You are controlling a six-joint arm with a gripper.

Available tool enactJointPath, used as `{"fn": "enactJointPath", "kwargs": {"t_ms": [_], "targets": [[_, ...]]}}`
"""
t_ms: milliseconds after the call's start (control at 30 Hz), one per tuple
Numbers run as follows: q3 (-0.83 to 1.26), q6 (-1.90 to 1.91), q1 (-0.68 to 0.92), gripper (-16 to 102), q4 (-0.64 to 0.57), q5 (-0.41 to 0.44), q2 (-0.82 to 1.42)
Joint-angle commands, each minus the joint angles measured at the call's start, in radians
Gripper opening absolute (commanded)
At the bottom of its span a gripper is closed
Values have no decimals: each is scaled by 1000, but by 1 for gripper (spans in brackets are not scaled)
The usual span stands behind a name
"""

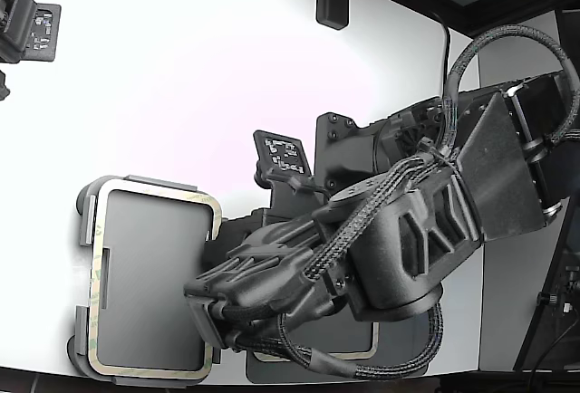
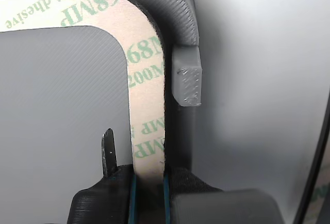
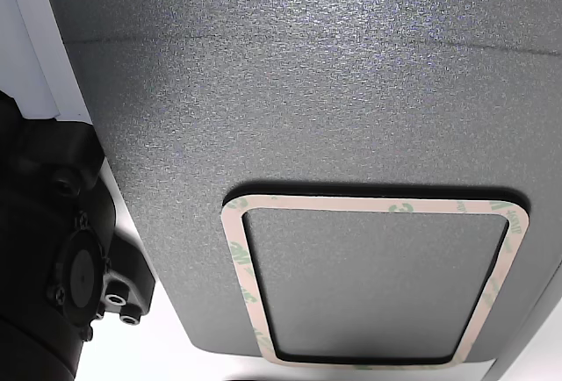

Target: Grab top frame and put it into gray box.

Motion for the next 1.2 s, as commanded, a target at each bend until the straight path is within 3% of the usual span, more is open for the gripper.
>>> {"fn": "enactJointPath", "kwargs": {"t_ms": [0,1033,1100,1133,1167], "targets": [[-15,2,-15,-13,9,2,20],[-34,-15,-14,-12,8,-8,8],[-37,-29,-14,-4,8,-12,9],[-38,-40,-15,9,8,-18,12],[-38,-44,-17,31,8,-20,17]]}}
